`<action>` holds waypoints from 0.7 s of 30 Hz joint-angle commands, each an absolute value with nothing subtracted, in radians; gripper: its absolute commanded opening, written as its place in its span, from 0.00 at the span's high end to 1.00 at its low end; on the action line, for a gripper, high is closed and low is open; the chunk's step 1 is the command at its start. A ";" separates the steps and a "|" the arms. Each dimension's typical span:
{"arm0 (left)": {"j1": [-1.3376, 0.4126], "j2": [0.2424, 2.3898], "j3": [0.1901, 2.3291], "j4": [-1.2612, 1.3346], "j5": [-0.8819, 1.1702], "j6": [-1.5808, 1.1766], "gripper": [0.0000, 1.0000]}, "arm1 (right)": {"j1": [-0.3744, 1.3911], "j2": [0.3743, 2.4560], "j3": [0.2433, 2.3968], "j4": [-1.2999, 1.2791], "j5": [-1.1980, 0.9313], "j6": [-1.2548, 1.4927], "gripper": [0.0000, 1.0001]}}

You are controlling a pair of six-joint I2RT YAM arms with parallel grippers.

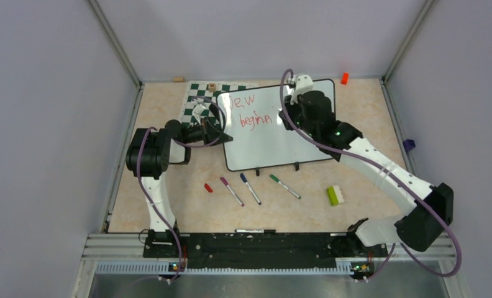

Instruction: Write a sentence on the whiteboard

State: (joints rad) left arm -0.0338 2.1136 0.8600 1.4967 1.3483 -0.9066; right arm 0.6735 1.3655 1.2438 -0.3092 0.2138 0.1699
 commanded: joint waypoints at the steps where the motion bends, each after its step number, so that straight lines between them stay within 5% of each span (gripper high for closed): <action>1: -0.023 2.081 0.819 1.617 1.370 -0.696 1.00 | 0.606 1.266 1.164 -0.090 0.071 0.120 1.00; 7: -0.020 2.107 0.853 1.620 1.392 -0.736 1.00 | 0.544 1.162 0.921 0.217 0.044 0.161 1.00; 21: -0.022 2.060 0.746 1.620 1.296 -0.628 1.00 | 0.504 1.075 0.810 0.326 0.027 0.192 1.00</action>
State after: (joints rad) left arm -0.0269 2.0697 0.7818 1.4975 1.3006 -0.8539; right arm 0.5316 1.1103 0.8265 0.2050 0.0425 0.1677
